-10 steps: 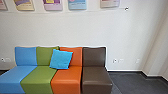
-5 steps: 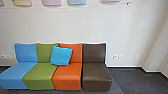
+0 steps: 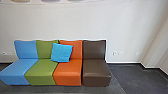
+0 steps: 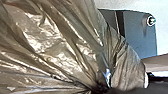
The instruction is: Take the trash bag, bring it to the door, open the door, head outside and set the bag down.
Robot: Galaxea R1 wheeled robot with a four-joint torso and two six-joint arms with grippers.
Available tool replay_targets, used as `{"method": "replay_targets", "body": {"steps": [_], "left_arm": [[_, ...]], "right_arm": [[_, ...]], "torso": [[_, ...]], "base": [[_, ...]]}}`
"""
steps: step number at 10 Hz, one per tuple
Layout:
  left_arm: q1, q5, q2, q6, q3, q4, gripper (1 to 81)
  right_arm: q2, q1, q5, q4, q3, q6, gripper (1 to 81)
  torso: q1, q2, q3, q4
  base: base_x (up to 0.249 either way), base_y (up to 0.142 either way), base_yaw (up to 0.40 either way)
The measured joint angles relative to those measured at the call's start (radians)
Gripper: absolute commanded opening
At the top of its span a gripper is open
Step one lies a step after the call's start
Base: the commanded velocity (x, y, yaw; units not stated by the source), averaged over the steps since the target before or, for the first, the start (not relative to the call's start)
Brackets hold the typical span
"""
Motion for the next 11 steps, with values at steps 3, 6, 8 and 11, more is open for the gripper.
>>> {"method": "replay_targets", "body": {"steps": [3, 6, 8, 11], "left_arm": [[0.005, -0.003, 0.005, 0.0, -0.02, 0.009, 1.0], [0.007, -0.002, 0.009, 0.0, -0.021, 0.011, 1.0], [0.013, 0.0, 0.01, 0.0, -0.021, 0.011, 1.0], [0.022, 0.004, 0.01, 0.0, -0.021, 0.011, 1.0]], "right_arm": [[0.02, -0.003, 0.023, 0.0, -0.101, 0.0, 81.1], [0.029, -0.016, 0.029, 0.0, -0.124, 0.0, 81.1], [0.033, -0.02, 0.043, 0.0, -0.123, 0.0, 81.1], [0.033, -0.033, 0.044, 0.0, -0.123, 0.0, 81.1]], "torso": [[-0.068, 0.105, 0.001, 0.0], [-0.119, 0.186, 0.061, -0.01], [-0.166, 0.256, 0.13, -0.021], [-0.236, 0.362, 0.232, -0.039]], "base": [[0.0, 0.0, 0.0], [0.0, 0.0, 0.0], [0.0, 0.0, 0.0], [0.0, 0.0, 0.0]]}}
